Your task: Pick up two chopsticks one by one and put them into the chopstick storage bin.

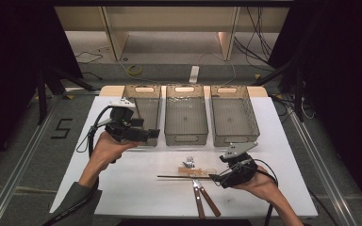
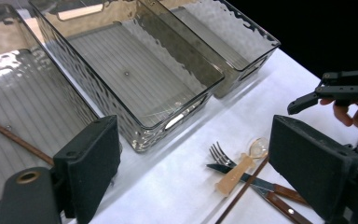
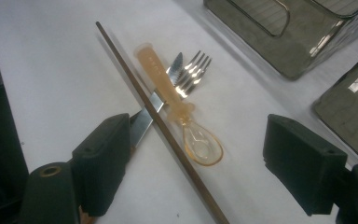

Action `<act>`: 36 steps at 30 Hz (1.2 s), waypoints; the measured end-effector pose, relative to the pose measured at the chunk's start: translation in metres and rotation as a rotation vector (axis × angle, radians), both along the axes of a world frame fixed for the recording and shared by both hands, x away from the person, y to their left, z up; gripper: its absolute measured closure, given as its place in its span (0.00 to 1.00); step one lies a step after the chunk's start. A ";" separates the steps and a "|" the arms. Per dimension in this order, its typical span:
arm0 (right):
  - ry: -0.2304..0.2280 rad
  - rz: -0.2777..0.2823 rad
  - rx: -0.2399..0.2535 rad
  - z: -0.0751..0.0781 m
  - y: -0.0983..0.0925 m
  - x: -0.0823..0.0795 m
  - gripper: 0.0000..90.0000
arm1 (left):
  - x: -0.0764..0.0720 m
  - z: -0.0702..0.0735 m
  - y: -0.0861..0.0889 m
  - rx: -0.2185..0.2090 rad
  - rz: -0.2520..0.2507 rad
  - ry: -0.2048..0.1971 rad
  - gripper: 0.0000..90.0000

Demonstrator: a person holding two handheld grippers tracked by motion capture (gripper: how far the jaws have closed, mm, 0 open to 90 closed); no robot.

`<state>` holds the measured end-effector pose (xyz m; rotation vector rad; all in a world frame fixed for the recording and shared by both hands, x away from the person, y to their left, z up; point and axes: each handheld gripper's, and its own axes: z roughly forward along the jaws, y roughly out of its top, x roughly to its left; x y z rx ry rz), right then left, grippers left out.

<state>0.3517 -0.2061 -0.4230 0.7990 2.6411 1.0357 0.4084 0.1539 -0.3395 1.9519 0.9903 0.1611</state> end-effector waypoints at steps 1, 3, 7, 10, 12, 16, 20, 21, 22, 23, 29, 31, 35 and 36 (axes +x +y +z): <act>0.002 0.001 -0.005 0.000 0.000 0.001 0.27 | -0.002 -0.002 0.000 -0.008 -0.003 -0.001 0.18; 0.001 0.001 -0.018 0.000 0.001 0.003 0.27 | -0.004 -0.008 -0.001 0.010 -0.018 -0.004 0.17; 0.015 0.010 -0.035 0.000 0.000 0.005 0.27 | -0.012 -0.020 -0.004 0.036 -0.034 0.006 0.17; 0.016 0.013 -0.065 0.000 0.001 0.008 0.27 | -0.019 -0.028 -0.008 0.065 -0.050 0.001 0.17; 0.027 0.020 -0.075 0.000 0.001 0.010 0.28 | -0.024 -0.031 -0.009 0.074 -0.068 -0.002 0.17; 0.042 0.041 -0.112 0.001 0.001 0.013 0.29 | -0.032 -0.036 -0.011 0.073 -0.088 -0.017 0.17; 0.063 0.064 -0.146 -0.001 0.003 0.016 0.32 | -0.038 -0.043 -0.013 0.082 -0.106 -0.011 0.17; 0.070 0.070 -0.161 -0.001 0.004 0.017 0.33 | -0.039 -0.045 -0.014 0.091 -0.106 -0.008 0.17; 0.074 0.073 -0.170 -0.002 0.005 0.018 0.34 | -0.040 -0.048 -0.016 0.103 -0.107 -0.010 0.17; 0.082 0.079 -0.184 -0.004 0.006 0.018 0.35 | -0.041 -0.051 -0.017 0.119 -0.109 -0.013 0.17; 0.135 0.086 -0.270 -0.011 0.012 0.018 0.41 | -0.050 -0.066 -0.020 0.154 -0.123 -0.009 0.17; 0.138 0.090 -0.293 -0.013 0.011 0.018 0.42 | -0.053 -0.068 -0.020 0.146 -0.124 -0.013 0.17; 0.173 0.090 -0.327 -0.019 0.008 0.020 0.47 | -0.057 -0.075 -0.021 0.136 -0.138 -0.013 0.17; 0.182 0.084 -0.334 -0.021 0.008 0.021 0.49 | -0.058 -0.076 -0.021 0.140 -0.142 -0.015 0.17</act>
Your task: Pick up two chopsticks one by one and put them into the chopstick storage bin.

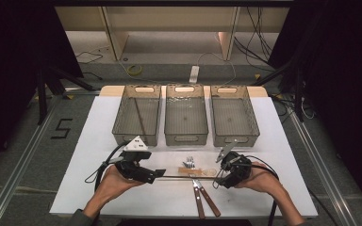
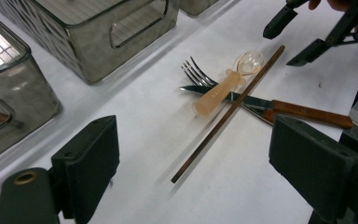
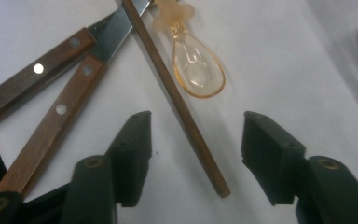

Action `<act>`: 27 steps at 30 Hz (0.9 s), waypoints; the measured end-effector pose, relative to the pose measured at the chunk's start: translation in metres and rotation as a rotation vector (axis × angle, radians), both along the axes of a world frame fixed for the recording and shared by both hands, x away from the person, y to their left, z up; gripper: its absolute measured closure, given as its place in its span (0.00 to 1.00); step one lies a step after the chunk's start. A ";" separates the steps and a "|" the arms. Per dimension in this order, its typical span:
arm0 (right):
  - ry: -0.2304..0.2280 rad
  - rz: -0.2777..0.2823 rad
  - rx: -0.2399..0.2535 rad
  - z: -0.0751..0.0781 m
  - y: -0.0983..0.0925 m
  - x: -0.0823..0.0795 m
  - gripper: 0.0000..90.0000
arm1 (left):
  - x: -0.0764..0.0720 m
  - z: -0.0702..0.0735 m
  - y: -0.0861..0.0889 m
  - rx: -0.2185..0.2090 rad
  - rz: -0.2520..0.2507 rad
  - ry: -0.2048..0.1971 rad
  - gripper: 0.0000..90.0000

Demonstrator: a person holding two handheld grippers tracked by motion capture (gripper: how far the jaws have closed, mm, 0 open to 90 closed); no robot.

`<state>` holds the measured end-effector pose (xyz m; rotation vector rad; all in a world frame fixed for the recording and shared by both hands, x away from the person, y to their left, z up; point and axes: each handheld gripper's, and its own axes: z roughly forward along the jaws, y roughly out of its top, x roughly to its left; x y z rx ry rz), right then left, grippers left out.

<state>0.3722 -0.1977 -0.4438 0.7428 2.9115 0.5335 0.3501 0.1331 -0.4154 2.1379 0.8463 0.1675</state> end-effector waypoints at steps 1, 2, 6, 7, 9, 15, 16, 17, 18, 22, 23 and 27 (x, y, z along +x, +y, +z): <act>0.011 0.012 -0.011 -0.001 0.000 0.001 0.52 | -0.001 -0.001 0.000 0.001 -0.003 0.004 0.17; 0.020 0.013 -0.013 -0.003 0.000 0.002 0.53 | -0.002 -0.002 0.000 0.001 -0.003 0.000 0.17; 0.037 0.033 -0.029 -0.006 0.003 0.004 0.58 | -0.005 -0.004 0.000 -0.002 -0.001 -0.004 0.17; 0.038 0.034 -0.037 -0.006 0.004 0.004 0.60 | -0.006 -0.004 0.000 -0.003 -0.002 -0.006 0.17; 0.047 0.030 -0.041 -0.008 0.006 0.005 0.62 | -0.007 -0.005 0.000 0.001 -0.006 -0.004 0.17; 0.048 0.055 -0.073 -0.012 0.012 0.006 0.68 | -0.008 -0.007 0.000 0.004 -0.004 -0.004 0.17; 0.043 0.060 -0.081 -0.013 0.013 0.006 0.70 | -0.008 -0.006 0.000 0.002 -0.006 -0.005 0.17; 0.044 0.055 -0.083 -0.014 0.014 0.006 0.70 | -0.008 -0.006 0.000 0.001 -0.007 -0.005 0.17; 0.041 0.059 -0.087 -0.014 0.014 0.005 0.73 | -0.008 -0.006 0.000 -0.001 -0.005 -0.003 0.17; 0.034 0.103 -0.103 -0.013 0.017 0.001 0.82 | -0.009 -0.007 -0.001 0.001 -0.009 -0.002 0.17; 0.030 0.121 -0.113 -0.013 0.018 0.001 0.83 | -0.009 -0.007 -0.001 0.002 -0.010 -0.002 0.17; 0.021 0.140 -0.125 -0.013 0.022 -0.003 0.90 | -0.009 -0.008 -0.001 0.013 -0.011 -0.001 0.17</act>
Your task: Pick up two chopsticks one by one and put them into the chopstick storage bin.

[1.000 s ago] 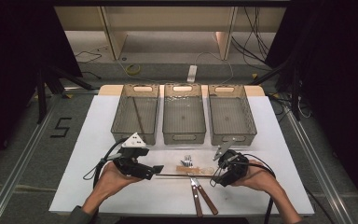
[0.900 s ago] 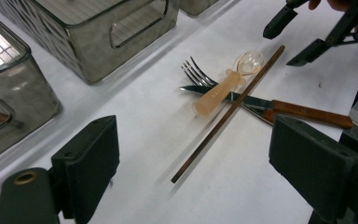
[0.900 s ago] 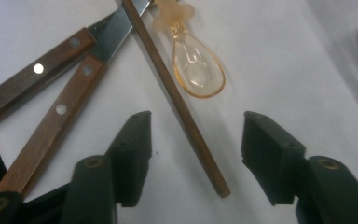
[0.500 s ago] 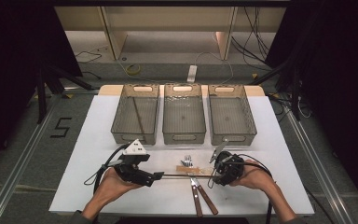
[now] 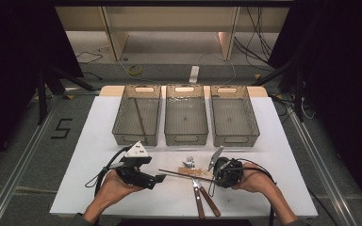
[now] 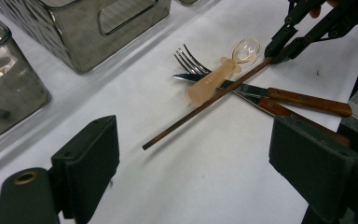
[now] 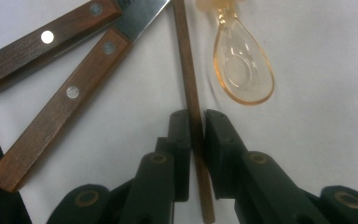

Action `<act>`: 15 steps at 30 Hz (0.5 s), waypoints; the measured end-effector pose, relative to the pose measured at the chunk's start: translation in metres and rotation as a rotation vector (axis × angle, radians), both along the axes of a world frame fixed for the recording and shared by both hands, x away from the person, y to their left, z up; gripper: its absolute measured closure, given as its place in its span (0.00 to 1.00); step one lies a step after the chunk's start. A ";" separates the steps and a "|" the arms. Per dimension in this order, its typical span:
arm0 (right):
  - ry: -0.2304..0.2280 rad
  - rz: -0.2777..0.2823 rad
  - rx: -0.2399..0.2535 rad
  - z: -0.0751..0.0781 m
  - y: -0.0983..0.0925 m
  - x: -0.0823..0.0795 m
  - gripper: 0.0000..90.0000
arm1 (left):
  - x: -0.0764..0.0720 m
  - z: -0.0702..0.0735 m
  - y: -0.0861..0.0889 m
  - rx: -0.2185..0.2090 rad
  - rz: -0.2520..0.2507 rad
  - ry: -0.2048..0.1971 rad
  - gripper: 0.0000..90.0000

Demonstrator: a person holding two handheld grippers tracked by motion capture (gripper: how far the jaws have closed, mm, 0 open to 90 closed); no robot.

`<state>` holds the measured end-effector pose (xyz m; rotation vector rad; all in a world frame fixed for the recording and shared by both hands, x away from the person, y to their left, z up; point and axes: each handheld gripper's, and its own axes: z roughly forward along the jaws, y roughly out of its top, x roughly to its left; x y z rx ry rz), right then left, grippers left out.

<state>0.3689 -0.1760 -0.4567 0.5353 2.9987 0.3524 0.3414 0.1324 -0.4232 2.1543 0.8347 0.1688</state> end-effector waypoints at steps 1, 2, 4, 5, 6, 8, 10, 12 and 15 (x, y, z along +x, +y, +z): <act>-0.004 0.007 -0.006 0.000 0.001 -0.001 0.91 | 0.000 0.000 0.000 -0.001 0.002 0.001 0.17; -0.006 0.024 -0.013 0.000 0.001 -0.001 0.92 | 0.000 0.000 0.000 -0.002 0.001 0.002 0.17; -0.009 0.032 -0.016 0.001 0.002 -0.003 0.93 | 0.000 0.000 0.001 -0.004 0.003 0.002 0.17; -0.013 0.041 -0.018 0.001 0.003 -0.003 0.94 | 0.000 0.000 0.001 -0.004 0.003 0.003 0.17; -0.016 0.046 -0.021 0.001 0.003 -0.004 0.94 | 0.000 0.000 0.000 -0.005 0.002 0.003 0.17; -0.013 0.078 -0.032 0.002 0.003 -0.005 0.94 | 0.000 -0.001 0.000 -0.001 -0.001 0.005 0.17; -0.019 0.083 -0.026 0.003 0.005 -0.008 0.94 | 0.000 -0.001 0.000 -0.002 -0.001 0.005 0.17; -0.027 0.103 -0.021 0.005 0.006 -0.009 0.95 | 0.000 0.000 0.000 -0.002 -0.001 0.001 0.17; -0.042 0.100 0.008 0.009 0.004 -0.010 0.95 | 0.000 0.000 0.000 -0.004 -0.006 -0.001 0.17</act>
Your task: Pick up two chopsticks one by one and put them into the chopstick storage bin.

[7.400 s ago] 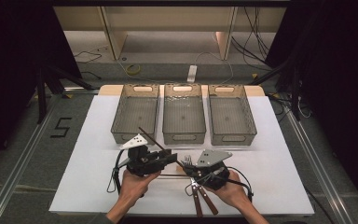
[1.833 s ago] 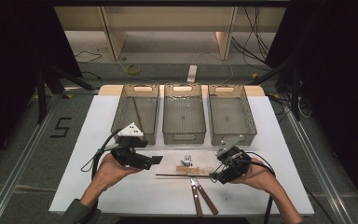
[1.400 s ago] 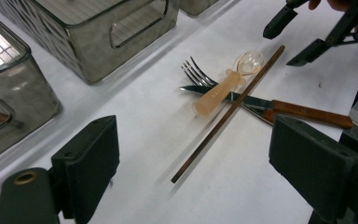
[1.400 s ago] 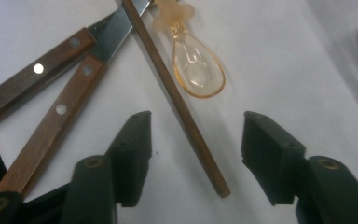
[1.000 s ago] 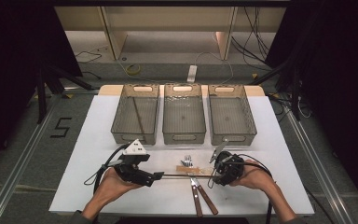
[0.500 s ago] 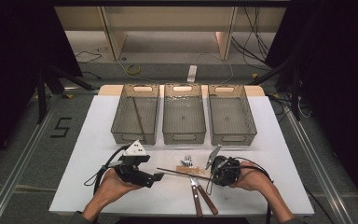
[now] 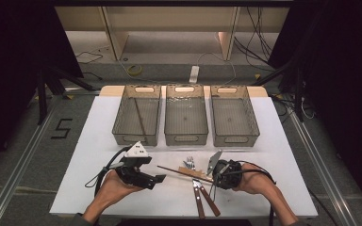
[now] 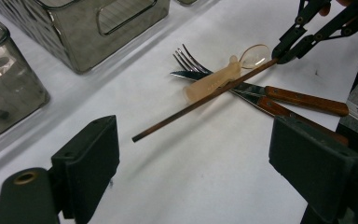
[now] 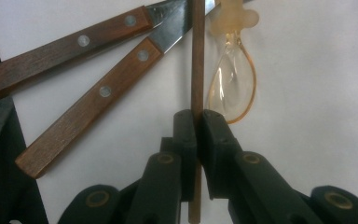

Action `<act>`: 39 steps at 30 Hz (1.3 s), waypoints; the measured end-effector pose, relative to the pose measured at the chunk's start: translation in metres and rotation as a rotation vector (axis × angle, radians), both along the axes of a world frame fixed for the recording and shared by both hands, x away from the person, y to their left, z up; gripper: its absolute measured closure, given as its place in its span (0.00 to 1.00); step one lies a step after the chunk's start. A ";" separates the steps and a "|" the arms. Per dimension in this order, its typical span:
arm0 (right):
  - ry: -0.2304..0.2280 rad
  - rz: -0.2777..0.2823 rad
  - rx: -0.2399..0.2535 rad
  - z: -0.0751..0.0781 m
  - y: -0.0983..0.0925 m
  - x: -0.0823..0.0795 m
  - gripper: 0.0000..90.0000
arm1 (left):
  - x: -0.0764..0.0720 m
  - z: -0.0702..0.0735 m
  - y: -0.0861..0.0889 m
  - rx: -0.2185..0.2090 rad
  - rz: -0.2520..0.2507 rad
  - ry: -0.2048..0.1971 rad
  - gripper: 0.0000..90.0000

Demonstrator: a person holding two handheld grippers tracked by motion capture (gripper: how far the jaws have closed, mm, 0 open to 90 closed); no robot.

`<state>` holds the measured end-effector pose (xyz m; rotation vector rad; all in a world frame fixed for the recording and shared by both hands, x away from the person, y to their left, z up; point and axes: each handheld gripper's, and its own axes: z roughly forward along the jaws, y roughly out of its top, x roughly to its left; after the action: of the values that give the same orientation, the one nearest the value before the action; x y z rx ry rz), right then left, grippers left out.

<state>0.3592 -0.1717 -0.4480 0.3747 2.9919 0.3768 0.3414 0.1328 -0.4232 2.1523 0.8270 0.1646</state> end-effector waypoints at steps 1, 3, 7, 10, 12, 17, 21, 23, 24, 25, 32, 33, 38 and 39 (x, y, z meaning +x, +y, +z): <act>0.000 -0.004 0.003 0.001 -0.001 0.000 0.95 | 0.000 0.000 0.000 0.000 0.000 0.001 0.17; -0.003 -0.014 0.010 0.003 -0.002 -0.001 0.95 | 0.001 0.000 0.000 -0.002 -0.003 0.007 0.17; -0.019 0.002 0.017 0.008 0.000 -0.004 0.95 | 0.000 0.002 -0.003 0.010 -0.029 -0.002 0.17; -0.021 0.019 0.014 0.011 0.002 -0.007 0.95 | 0.000 0.003 -0.007 0.038 -0.049 -0.001 0.18; -0.026 0.030 0.016 0.012 0.004 -0.008 0.95 | -0.001 0.006 -0.012 0.067 -0.071 -0.009 0.18; -0.029 0.052 0.013 0.016 0.009 -0.012 0.95 | -0.004 0.007 -0.030 0.155 -0.149 -0.011 0.20; -0.040 0.070 0.017 0.019 0.013 -0.017 0.95 | -0.004 0.009 -0.040 0.215 -0.182 -0.023 0.22; -0.044 0.079 0.012 0.021 0.015 -0.020 0.95 | -0.003 0.009 -0.045 0.227 -0.211 -0.008 0.24; -0.044 0.084 0.009 0.022 0.016 -0.021 0.95 | -0.003 0.009 -0.048 0.233 -0.223 -0.003 0.25; -0.049 0.092 0.009 0.023 0.018 -0.023 0.95 | -0.002 0.009 -0.050 0.247 -0.237 -0.001 0.26; -0.049 0.124 0.015 0.027 0.023 -0.029 0.95 | -0.007 0.000 -0.062 0.307 -0.291 0.004 0.39; -0.059 0.133 0.014 0.027 0.023 -0.029 0.95 | -0.008 0.000 -0.063 0.316 -0.297 0.001 0.41; -0.057 0.147 0.007 0.029 0.026 -0.034 0.95 | -0.011 -0.005 -0.068 0.349 -0.336 0.009 0.50; -0.059 0.152 0.003 0.029 0.026 -0.034 0.95 | -0.011 -0.005 -0.069 0.357 -0.339 0.009 0.52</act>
<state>0.3251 -0.1454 -0.4190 0.1337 2.9709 0.3987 0.3302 0.0640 -0.4281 2.5939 0.4481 0.1352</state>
